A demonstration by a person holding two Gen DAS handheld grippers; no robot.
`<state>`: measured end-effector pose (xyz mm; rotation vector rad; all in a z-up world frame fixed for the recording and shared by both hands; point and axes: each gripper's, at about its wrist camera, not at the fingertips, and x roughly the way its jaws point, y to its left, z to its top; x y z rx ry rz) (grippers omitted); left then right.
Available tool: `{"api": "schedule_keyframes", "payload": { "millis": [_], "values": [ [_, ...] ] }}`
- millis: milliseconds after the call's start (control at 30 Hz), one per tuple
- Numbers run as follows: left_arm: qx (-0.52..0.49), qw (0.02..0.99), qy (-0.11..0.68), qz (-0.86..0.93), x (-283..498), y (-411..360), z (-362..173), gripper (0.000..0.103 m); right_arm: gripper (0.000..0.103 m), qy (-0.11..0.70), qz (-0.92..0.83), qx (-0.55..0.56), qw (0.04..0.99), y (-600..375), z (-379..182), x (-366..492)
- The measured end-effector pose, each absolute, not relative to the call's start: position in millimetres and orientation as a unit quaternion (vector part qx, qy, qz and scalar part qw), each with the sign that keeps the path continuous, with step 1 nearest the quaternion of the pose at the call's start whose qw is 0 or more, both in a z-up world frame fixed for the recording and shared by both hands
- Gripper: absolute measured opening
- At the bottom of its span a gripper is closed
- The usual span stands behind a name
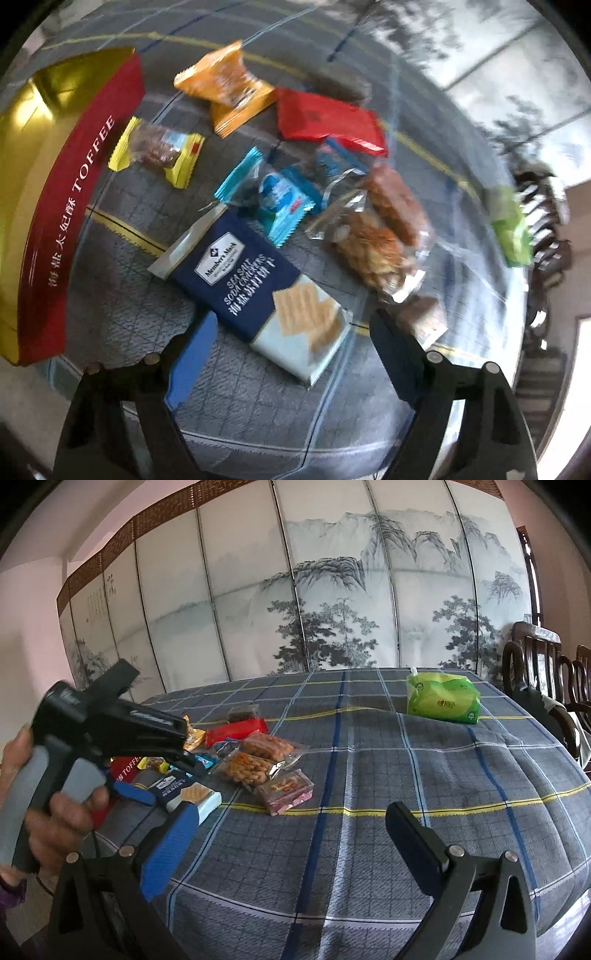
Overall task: Organize snacks
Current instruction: 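Move the left gripper toward the blue soda cracker pack, then grasp the blue soda cracker pack with the left gripper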
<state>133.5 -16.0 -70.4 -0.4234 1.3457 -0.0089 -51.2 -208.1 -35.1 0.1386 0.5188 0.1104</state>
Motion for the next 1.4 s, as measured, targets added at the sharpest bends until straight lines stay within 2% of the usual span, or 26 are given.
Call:
{"api": "schedule_keyframes", "payload": {
  "millis": [67, 200, 300, 367, 433, 600, 667, 767, 1033, 1100, 1267, 1300, 1400],
  "values": [
    [-0.200, 0.751, 0.629, 0.017, 138, -17, -76, 0.076, 0.103, 0.259, 0.052, 0.072, 0.962, -212, -37, -49],
    [-0.207, 0.749, 0.628, 0.042, 145, -17, -80, 0.076, 0.103, 0.264, 0.049, 0.077, 0.960, -219, -40, -47],
    [-0.213, 0.749, 0.624, 0.058, 146, -17, -80, 0.078, 0.103, 0.269, 0.049, 0.078, 0.959, -223, -42, -44],
    [-0.208, 0.748, 0.627, 0.062, 149, -19, -82, 0.084, 0.103, 0.272, 0.048, 0.080, 0.958, -224, -43, -42],
    [-0.180, 0.748, 0.635, 0.068, 152, -29, -84, 0.084, 0.103, 0.273, 0.049, 0.081, 0.957, -224, -44, -41],
    [-0.139, 0.751, 0.642, 0.069, 153, -37, -84, 0.075, 0.103, 0.270, 0.047, 0.079, 0.958, -226, -43, -40],
    [-0.140, 0.751, 0.641, 0.073, 152, -33, -83, 0.063, 0.103, 0.270, 0.045, 0.084, 0.958, -229, -43, -38],
    [-0.143, 0.753, 0.639, 0.069, 147, -27, -81, 0.053, 0.103, 0.271, 0.044, 0.095, 0.957, -233, -42, -38],
    [-0.083, 0.798, 0.597, -0.028, 104, -23, -76, 0.051, 0.103, 0.266, 0.041, 0.087, 0.959, -229, -34, -43],
    [-0.079, 0.810, 0.579, -0.046, 93, -17, -74, 0.046, 0.103, 0.268, 0.042, 0.086, 0.959, -227, -34, -43],
    [-0.050, 0.829, 0.554, -0.051, 66, -1, -63, 0.012, 0.103, 0.270, 0.043, 0.083, 0.958, -220, -32, -44],
    [-0.065, 0.828, 0.554, -0.058, 69, 4, -64, 0.013, 0.103, 0.270, 0.044, 0.084, 0.958, -220, -32, -44],
    [-0.075, 0.820, 0.565, -0.044, 73, 11, -68, 0.027, 0.103, 0.272, 0.048, 0.089, 0.957, -216, -31, -43]
  ]
}}
